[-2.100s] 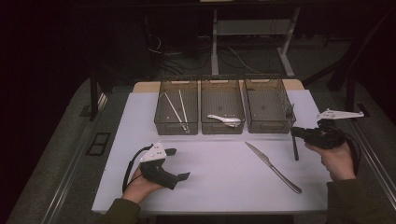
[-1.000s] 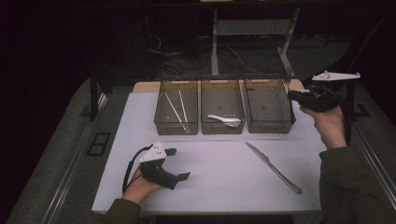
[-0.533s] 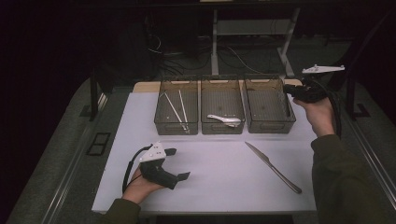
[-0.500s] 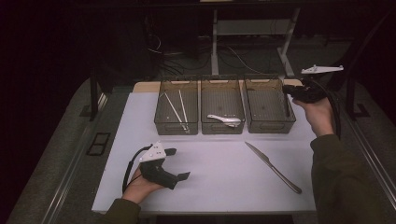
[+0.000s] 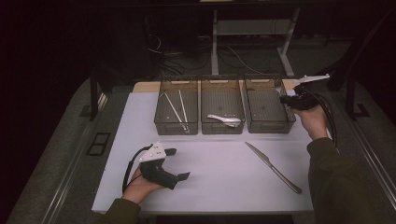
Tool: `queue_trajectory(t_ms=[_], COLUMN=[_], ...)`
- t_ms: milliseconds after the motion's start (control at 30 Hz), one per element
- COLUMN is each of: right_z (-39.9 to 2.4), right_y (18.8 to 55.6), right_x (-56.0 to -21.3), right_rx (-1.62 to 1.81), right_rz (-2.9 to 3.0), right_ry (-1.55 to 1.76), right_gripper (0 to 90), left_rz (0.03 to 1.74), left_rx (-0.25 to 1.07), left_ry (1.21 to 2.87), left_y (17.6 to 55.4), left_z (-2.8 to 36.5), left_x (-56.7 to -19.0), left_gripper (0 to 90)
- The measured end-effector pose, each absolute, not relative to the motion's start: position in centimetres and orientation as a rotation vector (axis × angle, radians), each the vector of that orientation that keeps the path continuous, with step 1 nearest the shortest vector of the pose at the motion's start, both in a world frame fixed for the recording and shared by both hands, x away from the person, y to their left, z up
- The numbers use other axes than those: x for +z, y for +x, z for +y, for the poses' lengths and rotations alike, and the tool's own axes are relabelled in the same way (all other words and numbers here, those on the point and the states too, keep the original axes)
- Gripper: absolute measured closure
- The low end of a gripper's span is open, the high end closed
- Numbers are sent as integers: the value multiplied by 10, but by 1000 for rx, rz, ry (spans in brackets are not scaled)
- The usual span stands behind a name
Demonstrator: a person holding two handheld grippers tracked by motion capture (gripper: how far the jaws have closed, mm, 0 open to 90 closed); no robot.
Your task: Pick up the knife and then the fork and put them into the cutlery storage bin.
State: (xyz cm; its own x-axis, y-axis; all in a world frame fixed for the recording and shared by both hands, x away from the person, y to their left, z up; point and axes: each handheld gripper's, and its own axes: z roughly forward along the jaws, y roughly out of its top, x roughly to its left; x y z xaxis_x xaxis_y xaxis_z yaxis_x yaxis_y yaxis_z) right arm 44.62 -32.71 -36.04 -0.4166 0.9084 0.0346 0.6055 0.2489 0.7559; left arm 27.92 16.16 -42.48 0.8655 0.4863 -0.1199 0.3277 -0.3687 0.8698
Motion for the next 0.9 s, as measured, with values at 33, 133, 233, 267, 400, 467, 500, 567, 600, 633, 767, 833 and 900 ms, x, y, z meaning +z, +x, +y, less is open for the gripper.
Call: queue_trajectory(t_ms=[33, 133, 233, 267, 400, 467, 500, 567, 600, 633, 767, 833, 900], right_z=[-328, -330, -330, -330, -329, -328, -327, -326, -326, -326, -326, -325, -324], right_y=[446, 446, 446, 446, 447, 449, 449, 450, 451, 451, 453, 454, 455], right_x=[-363, -368, -373, -374, -378, -380, -381, -382, -383, -384, -387, -387, -388], right_rx=[991, 979, 968, 966, 947, 930, 925, 918, 915, 911, 907, 903, 896], right_rz=[2120, 2128, 2141, 2142, 2162, 2167, 2175, 2178, 2182, 2186, 2188, 2194, 2201], right_ry=[1384, 1395, 1403, 1401, 1400, 1401, 1399, 1405, 1403, 1404, 1414, 1415, 1411], right_gripper=[854, 853, 853, 853, 853, 853, 853, 853, 853, 853, 853, 853, 852], left_rz=[596, 594, 595, 595, 595, 597, 597, 594, 595, 595, 596, 596, 594], left_rx=[190, 190, 190, 190, 188, 188, 188, 188, 188, 188, 188, 188, 188], left_ry=[1987, 1988, 1988, 1987, 1988, 1988, 1988, 1988, 1988, 1988, 1987, 1988, 1987], left_y=[279, 280, 279, 279, 280, 280, 280, 280, 280, 279, 280, 280, 279], left_z=[161, 161, 161, 161, 161, 161, 161, 161, 161, 161, 161, 162, 161], left_x=[-425, -425, -425, -425, -425, -425, -425, -425, -425, -425, -425, -425, -425], left_gripper=[0, 0, 0, 0, 0, 0, 0, 0, 0, 0, 0, 0, 0])
